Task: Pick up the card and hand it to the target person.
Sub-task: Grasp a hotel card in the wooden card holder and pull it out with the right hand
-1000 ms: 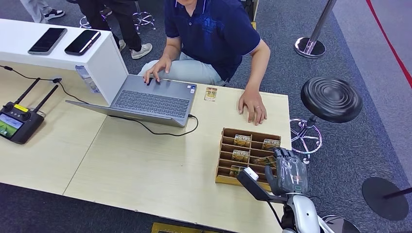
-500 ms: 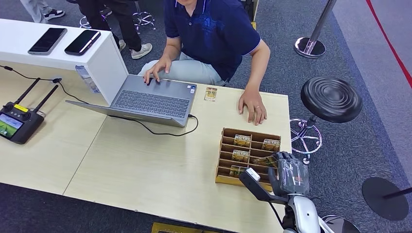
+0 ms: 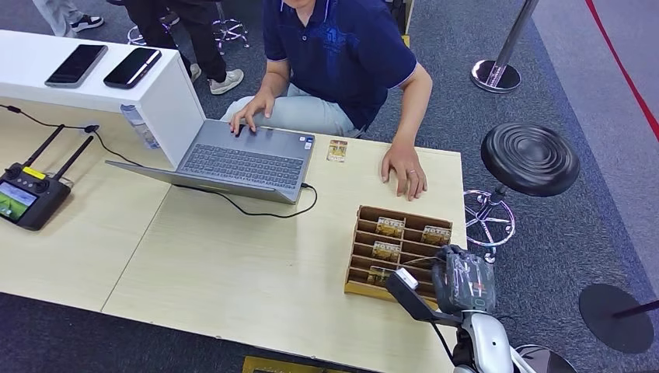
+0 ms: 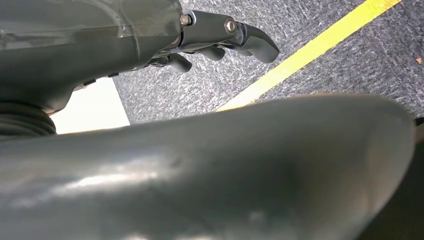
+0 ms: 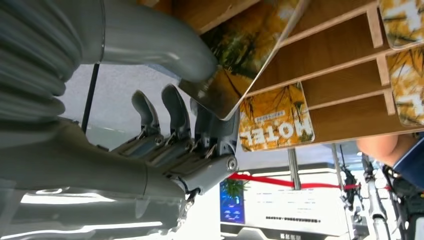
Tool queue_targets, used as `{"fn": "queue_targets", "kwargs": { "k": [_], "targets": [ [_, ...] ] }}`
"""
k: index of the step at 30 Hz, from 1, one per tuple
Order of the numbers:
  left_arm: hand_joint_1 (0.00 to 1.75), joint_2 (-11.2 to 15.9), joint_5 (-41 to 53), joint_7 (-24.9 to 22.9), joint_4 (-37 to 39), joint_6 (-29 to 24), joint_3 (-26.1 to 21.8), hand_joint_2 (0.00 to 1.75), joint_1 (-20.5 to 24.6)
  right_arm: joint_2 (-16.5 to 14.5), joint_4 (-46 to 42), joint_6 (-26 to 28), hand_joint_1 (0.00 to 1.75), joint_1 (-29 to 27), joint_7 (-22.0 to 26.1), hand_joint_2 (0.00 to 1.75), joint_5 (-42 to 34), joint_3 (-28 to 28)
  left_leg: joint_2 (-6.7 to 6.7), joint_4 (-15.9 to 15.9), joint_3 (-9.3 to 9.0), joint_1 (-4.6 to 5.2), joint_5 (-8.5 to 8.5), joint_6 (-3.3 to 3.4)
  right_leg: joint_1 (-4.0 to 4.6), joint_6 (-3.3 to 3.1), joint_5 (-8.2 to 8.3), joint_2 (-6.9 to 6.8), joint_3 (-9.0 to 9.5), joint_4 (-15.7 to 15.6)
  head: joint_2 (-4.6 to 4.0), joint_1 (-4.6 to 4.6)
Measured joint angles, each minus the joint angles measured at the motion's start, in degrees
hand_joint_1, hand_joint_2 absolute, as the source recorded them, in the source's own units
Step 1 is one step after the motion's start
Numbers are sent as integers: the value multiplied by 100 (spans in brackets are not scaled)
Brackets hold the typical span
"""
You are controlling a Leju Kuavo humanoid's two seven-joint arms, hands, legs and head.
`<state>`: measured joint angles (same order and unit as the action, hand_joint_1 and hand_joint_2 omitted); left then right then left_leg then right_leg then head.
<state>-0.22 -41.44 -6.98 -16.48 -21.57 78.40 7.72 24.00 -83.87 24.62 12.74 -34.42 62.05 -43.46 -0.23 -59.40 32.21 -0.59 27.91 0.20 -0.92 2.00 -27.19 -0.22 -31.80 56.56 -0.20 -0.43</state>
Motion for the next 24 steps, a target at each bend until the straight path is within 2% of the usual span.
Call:
{"fn": "queue_targets", "kwargs": {
  "k": [8,12,24],
  "targets": [
    [0,0,0,29,0,0,0,0,0,0,39,92,138,-3,17,175,-10,7,0,0,0,0,0,0,0,0,0,0,0,0,0,-1],
    [0,0,1,31,0,0,0,175,0,0,51,112,141,-3,20,175,-12,8,0,0,0,0,0,0,0,0,0,0,0,0,0,-1],
    [0,1,115,-115,0,-78,1,175,7,0,68,170,143,-2,28,175,-22,14,0,0,1,0,0,0,0,0,0,-1,0,0,0,-1]
  ]
}}
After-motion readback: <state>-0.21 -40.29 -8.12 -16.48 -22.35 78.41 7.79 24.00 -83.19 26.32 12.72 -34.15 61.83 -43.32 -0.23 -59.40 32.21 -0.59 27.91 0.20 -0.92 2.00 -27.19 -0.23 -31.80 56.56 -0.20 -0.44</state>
